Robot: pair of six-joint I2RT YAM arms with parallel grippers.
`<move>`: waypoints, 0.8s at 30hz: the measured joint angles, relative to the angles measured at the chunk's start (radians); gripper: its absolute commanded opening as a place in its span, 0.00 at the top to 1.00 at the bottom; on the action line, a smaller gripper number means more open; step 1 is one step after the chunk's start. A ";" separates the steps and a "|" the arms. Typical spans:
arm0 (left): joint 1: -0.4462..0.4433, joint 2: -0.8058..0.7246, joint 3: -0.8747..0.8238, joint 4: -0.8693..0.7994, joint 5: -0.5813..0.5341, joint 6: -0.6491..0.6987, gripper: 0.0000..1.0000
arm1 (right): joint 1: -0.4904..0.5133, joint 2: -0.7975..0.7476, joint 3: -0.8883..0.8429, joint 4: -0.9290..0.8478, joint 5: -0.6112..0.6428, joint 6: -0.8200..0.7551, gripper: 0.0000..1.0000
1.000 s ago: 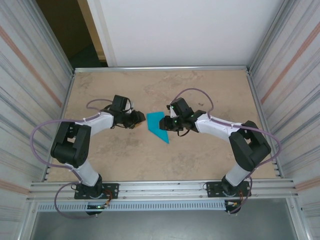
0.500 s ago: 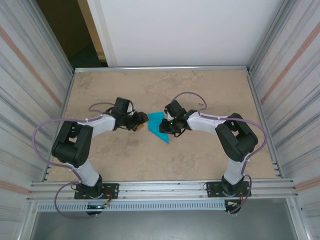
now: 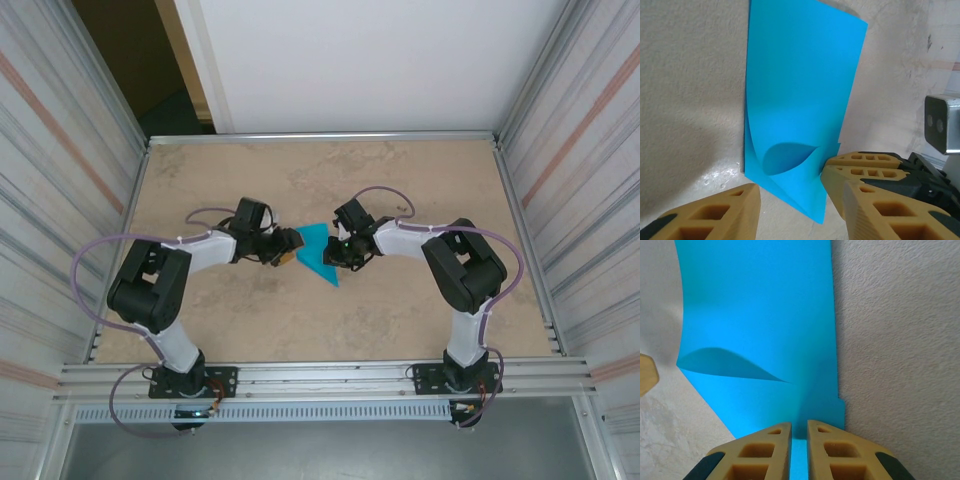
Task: Fold a paper plane with a square sheet of paper (pick it up from the middle)
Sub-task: Fourth fold the wing at the center of the table.
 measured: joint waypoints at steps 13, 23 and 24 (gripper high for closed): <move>-0.017 0.047 -0.005 0.010 0.031 -0.008 0.66 | -0.005 0.003 0.000 0.000 -0.015 0.000 0.86; -0.022 0.084 -0.003 0.039 0.058 -0.010 0.67 | -0.006 0.003 0.000 0.000 -0.015 0.000 0.86; -0.023 0.086 -0.003 0.043 0.062 -0.010 0.67 | -0.006 0.003 0.000 0.000 -0.015 0.000 0.87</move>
